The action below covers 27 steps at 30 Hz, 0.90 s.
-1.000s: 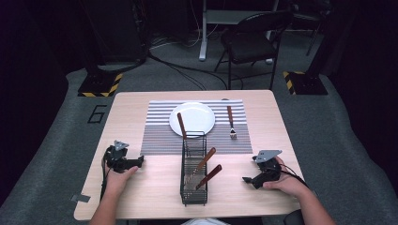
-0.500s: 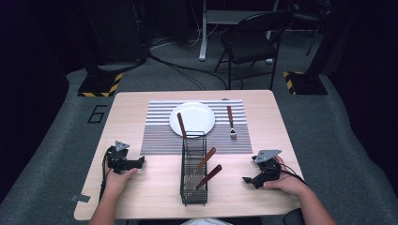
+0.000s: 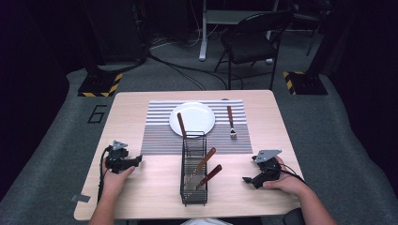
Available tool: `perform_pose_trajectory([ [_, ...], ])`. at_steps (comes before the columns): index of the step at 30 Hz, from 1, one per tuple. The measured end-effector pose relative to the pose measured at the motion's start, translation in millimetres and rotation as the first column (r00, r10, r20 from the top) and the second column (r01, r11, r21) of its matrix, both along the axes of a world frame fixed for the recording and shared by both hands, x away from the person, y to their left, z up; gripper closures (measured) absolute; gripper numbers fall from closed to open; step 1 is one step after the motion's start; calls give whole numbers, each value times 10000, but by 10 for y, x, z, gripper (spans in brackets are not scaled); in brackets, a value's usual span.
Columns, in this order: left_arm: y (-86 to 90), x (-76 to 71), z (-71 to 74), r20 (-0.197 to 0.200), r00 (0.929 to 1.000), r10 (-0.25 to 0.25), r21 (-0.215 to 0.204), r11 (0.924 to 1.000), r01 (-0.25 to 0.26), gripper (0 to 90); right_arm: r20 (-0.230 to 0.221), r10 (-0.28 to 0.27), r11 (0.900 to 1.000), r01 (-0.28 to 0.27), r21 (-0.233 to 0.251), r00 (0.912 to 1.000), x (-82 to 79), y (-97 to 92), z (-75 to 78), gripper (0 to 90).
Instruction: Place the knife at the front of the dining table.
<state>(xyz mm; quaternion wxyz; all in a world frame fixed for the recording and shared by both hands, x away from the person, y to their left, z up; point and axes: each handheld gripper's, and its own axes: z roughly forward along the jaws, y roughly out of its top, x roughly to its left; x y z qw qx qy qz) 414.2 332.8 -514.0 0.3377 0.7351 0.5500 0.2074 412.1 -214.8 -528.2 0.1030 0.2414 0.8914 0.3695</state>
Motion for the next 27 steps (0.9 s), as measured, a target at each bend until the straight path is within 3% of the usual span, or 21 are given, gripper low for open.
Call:
perform_pose_trajectory([
  [13,-73,-134,301,245,9992,303,-237,9993,-297,331,-2,3,10000,-3,-1,10000,0,0,0,0],
  [18,-101,-153,395,304,9995,119,-499,9987,-104,337,1,-1,10000,1,0,10000,0,0,0,0],
  [22,-141,-139,441,172,9999,-2,-399,9992,9,346,-3,-8,10000,8,3,10000,0,1,0,0],
  [27,-259,-109,637,445,9981,-417,-584,9973,442,383,12,23,10000,-23,-16,10000,1,-1,0,0],
])
